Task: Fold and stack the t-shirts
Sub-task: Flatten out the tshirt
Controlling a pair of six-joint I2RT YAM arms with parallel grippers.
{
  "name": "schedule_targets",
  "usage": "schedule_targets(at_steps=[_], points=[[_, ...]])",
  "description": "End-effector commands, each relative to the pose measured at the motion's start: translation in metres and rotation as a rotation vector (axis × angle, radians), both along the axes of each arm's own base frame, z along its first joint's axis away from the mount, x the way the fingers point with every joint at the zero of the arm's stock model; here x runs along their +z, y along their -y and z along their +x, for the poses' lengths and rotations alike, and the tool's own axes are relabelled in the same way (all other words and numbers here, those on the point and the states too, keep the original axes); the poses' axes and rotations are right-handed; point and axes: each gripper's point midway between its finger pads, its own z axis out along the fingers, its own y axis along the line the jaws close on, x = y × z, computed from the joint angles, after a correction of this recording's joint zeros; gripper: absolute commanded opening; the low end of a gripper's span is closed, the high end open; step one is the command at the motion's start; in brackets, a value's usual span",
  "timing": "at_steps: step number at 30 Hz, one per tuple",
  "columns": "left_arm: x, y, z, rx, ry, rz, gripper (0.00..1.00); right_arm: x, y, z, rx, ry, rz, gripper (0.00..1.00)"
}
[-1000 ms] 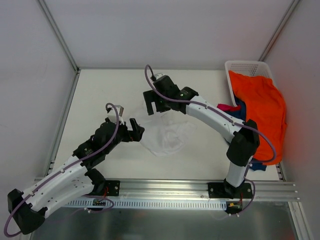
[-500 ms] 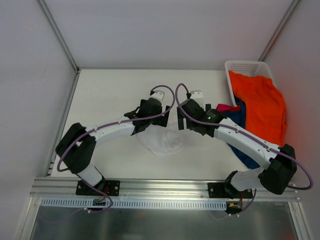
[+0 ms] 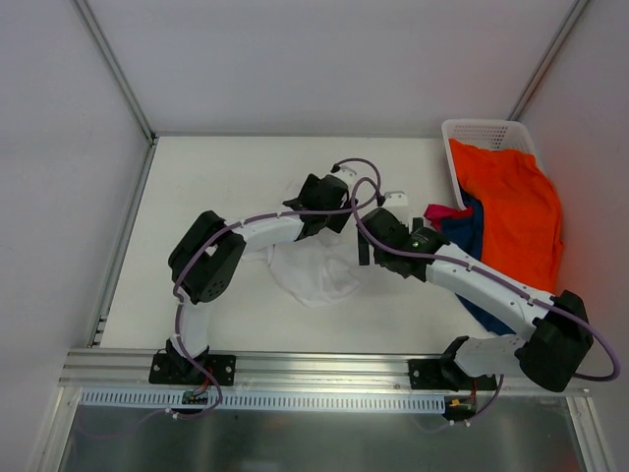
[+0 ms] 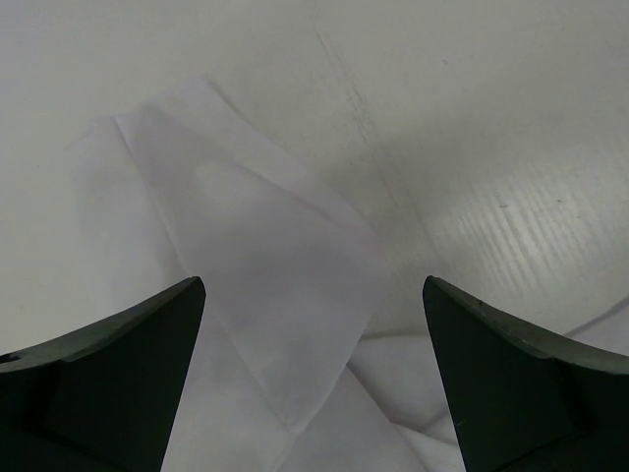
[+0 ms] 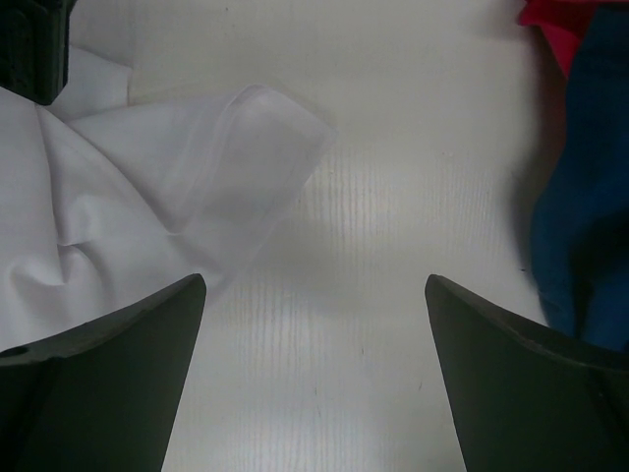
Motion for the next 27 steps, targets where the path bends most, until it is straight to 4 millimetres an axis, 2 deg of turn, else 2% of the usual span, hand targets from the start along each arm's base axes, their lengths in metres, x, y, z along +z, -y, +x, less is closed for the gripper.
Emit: schedule_targets(at_steps=[1, 4, 5, 9, 13, 16, 18, 23, 27], points=[[0.011, -0.010, 0.008, 0.007, 0.061, 0.110, 0.95, 0.007, 0.002, 0.004, -0.009, 0.042, 0.022, 0.99], [0.008, -0.027, 0.006, 0.058, 0.074, 0.158, 0.95, 0.003, 0.002, 0.005, -0.010, 0.038, 0.031, 0.99], [-0.002, -0.034, -0.002, 0.057, 0.045, 0.188, 0.95, 0.003, 0.002, 0.006, -0.008, 0.040, 0.032, 0.99], [-0.014, -0.044, -0.011, 0.074, 0.018, 0.200, 0.95, -0.003, -0.001, 0.007, -0.008, 0.026, 0.039, 1.00], [-0.029, -0.045, -0.011, 0.072, -0.001, 0.230, 0.93, -0.007, -0.003, 0.007, -0.009, 0.019, 0.043, 1.00], [-0.032, -0.043, -0.011, 0.071, -0.011, 0.218, 0.93, -0.010, -0.001, 0.007, -0.014, 0.018, 0.035, 0.99], [-0.029, -0.037, -0.010, 0.065, -0.008, 0.195, 0.93, -0.012, 0.000, 0.006, -0.015, 0.012, 0.030, 1.00], [-0.002, -0.016, -0.015, 0.034, 0.025, 0.126, 0.93, -0.018, -0.002, 0.008, -0.013, -0.002, 0.022, 1.00], [0.007, 0.000, -0.019, -0.002, 0.049, 0.127, 0.93, -0.020, -0.005, 0.009, -0.009, -0.008, 0.026, 1.00]])
